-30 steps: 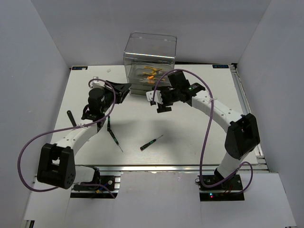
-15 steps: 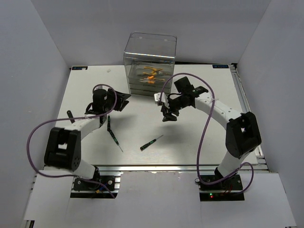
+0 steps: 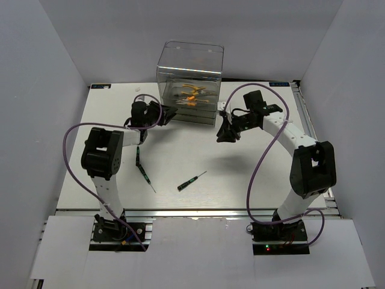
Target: Sort the tools into containers
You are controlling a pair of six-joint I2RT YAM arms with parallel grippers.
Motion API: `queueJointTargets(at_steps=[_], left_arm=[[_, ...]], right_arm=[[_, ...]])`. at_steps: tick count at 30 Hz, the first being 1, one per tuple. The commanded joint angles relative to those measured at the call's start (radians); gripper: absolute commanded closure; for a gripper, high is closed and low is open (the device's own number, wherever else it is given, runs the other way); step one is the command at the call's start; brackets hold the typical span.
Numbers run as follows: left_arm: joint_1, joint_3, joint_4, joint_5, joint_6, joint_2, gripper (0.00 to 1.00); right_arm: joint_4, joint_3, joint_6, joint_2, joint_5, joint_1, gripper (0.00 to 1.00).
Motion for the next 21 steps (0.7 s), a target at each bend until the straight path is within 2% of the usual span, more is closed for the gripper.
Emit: queueJointTargets(at_steps=[1,15,21], left_arm=[[-0.024,0.068,0.075,0.025,-0.033,0.041,0.58],[-0.066,0.116,0.175,-0.028,-0.123,0.139,0.57],[-0.067,0.107,0.191,-0.051,-0.134,0.154,0.62]], right_arm=[[0.021,0.029,0.031,-0.049,-0.045,-0.009,0.62],[0.032,0.035,0.042,-0.049,-0.031,-0.032,0.62],[0.029,0.032,0.043,-0.053,-0.037,-0.034,0.62]])
